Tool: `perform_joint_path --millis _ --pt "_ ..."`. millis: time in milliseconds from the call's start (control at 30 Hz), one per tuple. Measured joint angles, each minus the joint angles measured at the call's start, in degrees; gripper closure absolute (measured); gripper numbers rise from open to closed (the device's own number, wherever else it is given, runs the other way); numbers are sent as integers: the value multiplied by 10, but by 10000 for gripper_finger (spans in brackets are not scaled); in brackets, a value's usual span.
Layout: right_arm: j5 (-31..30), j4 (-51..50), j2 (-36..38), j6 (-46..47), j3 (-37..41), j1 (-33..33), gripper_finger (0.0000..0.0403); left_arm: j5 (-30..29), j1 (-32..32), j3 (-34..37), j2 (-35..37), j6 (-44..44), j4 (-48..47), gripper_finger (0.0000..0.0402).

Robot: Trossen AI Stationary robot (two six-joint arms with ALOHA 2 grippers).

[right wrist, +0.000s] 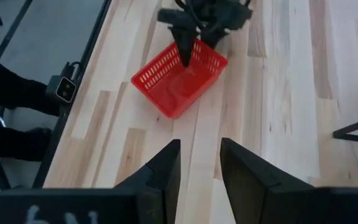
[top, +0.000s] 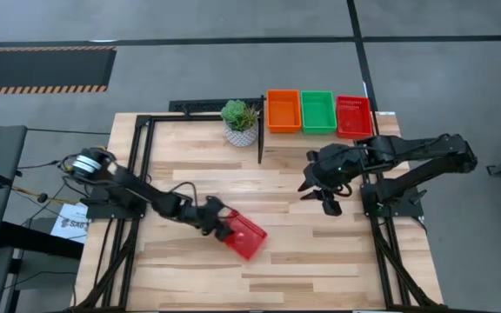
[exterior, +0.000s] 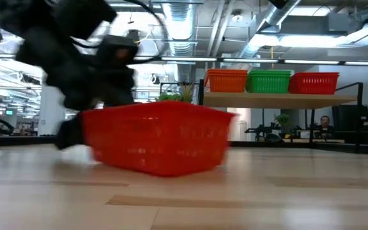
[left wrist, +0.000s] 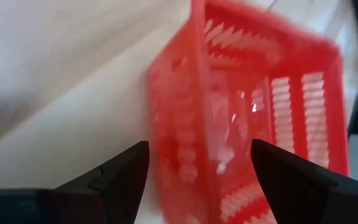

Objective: Stack baskets on shelf by color
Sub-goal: Stack the red bin on the red bin on the shelf

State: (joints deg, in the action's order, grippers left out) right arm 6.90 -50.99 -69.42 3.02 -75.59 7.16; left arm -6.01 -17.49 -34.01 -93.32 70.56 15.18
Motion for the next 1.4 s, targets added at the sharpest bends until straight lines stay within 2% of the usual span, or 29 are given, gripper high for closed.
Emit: perform_joint_path --millis 133,333,433,567,700,867,1000,1167,1400 --pt "0 4 -9 0 0 5 269 17 39 -47 -71 -32 58 128" --pt "1 6 -41 0 1 30 269 77 82 -170 -161 -114 60 128" --pt "2 17 -56 12 1 49 269 99 98 -237 -182 -167 53 128" --pt "0 21 -55 66 1 81 269 97 124 -308 -203 -215 26 128" --pt "-33 19 -40 129 0 126 269 110 160 -356 -202 -238 -5 128" --pt "-109 14 -34 182 0 186 269 175 197 -388 -173 -246 -103 128" --pt "-133 21 -54 182 0 211 269 183 208 -390 -115 -264 -197 128" --pt "-131 63 -99 177 0 223 269 159 196 -391 -23 -292 -273 128" --pt "-128 184 -188 178 0 237 269 86 152 -391 105 -328 -373 128"
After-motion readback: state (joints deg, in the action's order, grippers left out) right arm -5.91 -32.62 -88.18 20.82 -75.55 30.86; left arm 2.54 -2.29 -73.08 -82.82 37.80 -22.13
